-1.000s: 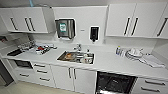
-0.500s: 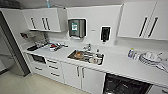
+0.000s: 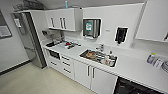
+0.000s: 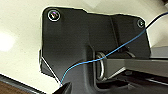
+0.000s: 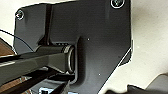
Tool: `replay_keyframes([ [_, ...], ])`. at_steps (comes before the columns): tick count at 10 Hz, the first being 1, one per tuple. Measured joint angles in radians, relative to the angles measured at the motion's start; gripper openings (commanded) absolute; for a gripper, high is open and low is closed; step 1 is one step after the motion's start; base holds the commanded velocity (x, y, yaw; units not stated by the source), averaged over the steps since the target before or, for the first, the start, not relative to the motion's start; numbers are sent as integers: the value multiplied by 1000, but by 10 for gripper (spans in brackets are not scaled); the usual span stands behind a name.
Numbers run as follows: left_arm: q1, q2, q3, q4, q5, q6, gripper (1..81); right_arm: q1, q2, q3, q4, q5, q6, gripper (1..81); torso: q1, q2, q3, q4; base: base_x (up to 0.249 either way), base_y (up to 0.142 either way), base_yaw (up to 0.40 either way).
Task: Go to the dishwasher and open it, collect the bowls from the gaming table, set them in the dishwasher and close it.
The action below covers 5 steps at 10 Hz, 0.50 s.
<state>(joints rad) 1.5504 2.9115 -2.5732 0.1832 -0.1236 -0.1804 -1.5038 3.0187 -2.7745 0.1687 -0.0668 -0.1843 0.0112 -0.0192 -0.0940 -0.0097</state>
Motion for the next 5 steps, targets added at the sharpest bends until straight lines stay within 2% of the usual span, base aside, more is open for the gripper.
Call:
replay_keyframes([
  [5, 0, 6, -9, 1, -1, 0, 811, 19, -2, -1, -10, 3, 1, 811, 0, 0, 0, 0, 0, 0, 347],
])
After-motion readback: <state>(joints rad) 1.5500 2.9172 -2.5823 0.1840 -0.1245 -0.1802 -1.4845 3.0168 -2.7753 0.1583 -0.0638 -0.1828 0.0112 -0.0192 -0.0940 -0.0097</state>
